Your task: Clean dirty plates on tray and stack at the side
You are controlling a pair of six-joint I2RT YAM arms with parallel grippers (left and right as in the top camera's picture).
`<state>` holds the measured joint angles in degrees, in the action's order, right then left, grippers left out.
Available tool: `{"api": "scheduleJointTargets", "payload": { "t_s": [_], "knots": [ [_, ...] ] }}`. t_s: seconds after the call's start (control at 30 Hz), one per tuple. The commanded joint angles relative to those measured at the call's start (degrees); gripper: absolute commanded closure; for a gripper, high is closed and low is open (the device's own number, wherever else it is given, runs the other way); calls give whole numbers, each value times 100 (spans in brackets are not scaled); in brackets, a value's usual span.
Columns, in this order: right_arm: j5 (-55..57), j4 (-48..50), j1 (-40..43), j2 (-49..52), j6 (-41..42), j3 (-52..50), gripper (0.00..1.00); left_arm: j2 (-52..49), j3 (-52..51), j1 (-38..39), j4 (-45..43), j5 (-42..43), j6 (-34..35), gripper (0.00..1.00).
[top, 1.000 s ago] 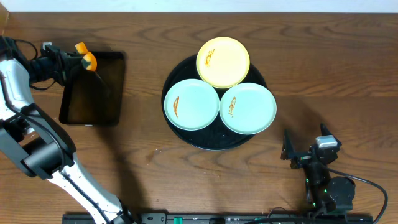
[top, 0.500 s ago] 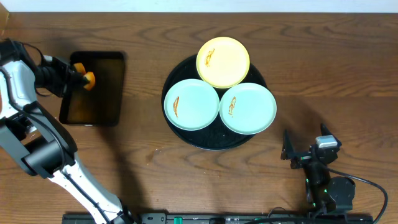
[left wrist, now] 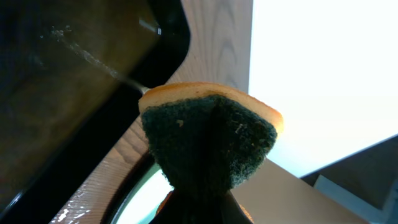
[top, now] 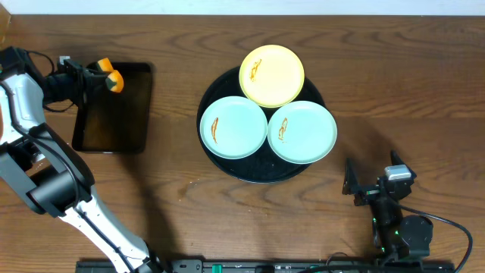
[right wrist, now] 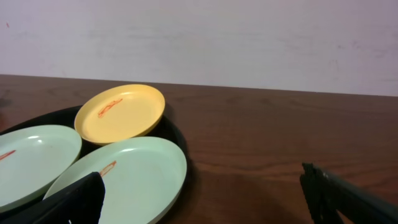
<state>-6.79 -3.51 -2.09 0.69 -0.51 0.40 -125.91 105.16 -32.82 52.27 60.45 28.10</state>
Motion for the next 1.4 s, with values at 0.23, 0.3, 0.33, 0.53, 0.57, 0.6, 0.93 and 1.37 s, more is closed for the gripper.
{"api": "scheduleJointTargets", "payload": {
  "t_s": [0.23,0.3,0.33,0.53,0.57,0.6,0.93,1.37],
  "knots": [
    [11,-17,61,-24,-42,-9,1,136,-295,24,52,-2605,-234,92],
    [11,-17,61,-24,-42,-9,1,140,-293,-2,22,-1445,-114,93],
    [11,-17,61,-24,-42,-9,1,140,-289,-7,-50,-826,-4,92],
    [11,-17,61,-24,-42,-9,1,140,-278,-2,-553,1399,1405,93],
    [11,-17,61,-24,-42,-9,1,140,-278,-13,-603,1390,1469,92],
    [11,-17,61,-24,-42,-9,1,140,-278,-20,-662,1370,1467,93],
    [11,-17,61,-24,-42,-9,1,140,-483,225,-369,-2577,249,93],
    [11,-17,61,-24,-42,-9,1,527,-378,190,-2006,1263,1097,93]
  ]
}}
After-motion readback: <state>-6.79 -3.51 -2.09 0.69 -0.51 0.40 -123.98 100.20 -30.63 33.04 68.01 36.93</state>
